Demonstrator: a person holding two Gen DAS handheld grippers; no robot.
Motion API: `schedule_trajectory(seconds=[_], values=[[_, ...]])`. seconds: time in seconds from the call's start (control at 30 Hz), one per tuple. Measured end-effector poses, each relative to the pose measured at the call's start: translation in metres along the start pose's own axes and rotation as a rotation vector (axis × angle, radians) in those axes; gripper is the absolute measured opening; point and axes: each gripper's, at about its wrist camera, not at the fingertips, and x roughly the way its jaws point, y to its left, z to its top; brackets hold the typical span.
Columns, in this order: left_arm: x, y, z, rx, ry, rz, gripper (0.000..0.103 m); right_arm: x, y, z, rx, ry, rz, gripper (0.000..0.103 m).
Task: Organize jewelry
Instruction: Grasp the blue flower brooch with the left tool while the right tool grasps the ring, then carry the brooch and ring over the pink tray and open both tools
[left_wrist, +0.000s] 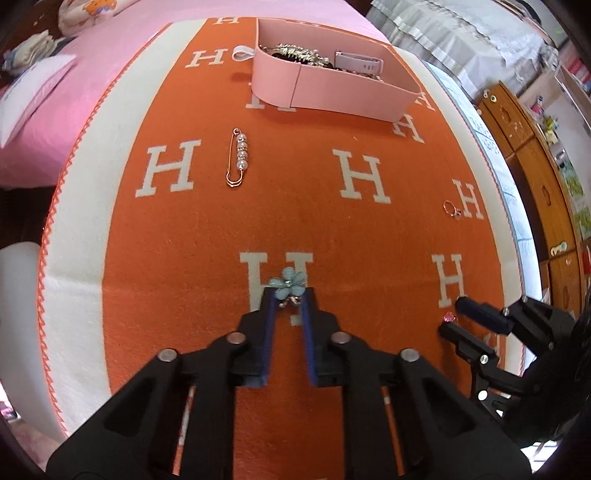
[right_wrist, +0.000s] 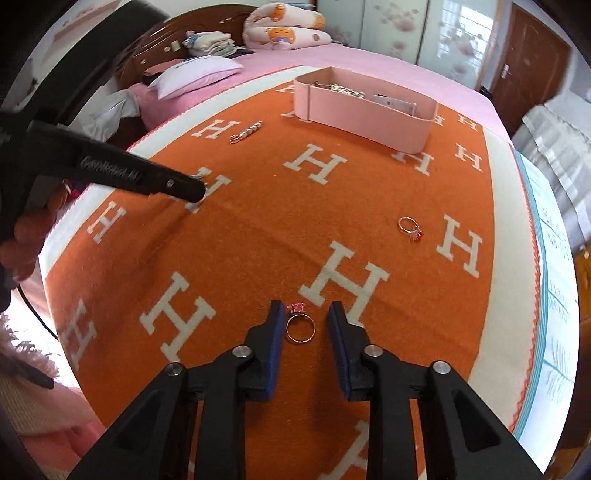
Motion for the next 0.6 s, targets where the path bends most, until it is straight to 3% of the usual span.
schedule_trajectory(seconds=[0.1, 0.43, 0.5, 0.6], values=[[0.002, -0.006, 0.001, 0.007, -0.006, 0.024, 0.010, 0.001, -0.001, 0.000, -0.006, -0.003, -0.005, 0.016], [0.006, -0.008, 0.009, -0.013, -0.012, 0.039, 0.010, -0.001, -0.005, 0.001, 0.007, 0.006, 0.010, 0.014], [0.006, -0.007, 0.008, -0.013, -0.018, 0.037, 0.010, -0.003, -0.006, 0.001, 0.025, 0.008, 0.022, 0.006], [0.001, -0.005, 0.007, -0.014, -0.029, 0.032, 0.010, -0.004, -0.010, 0.004, 0.050, 0.016, 0.037, 0.007]])
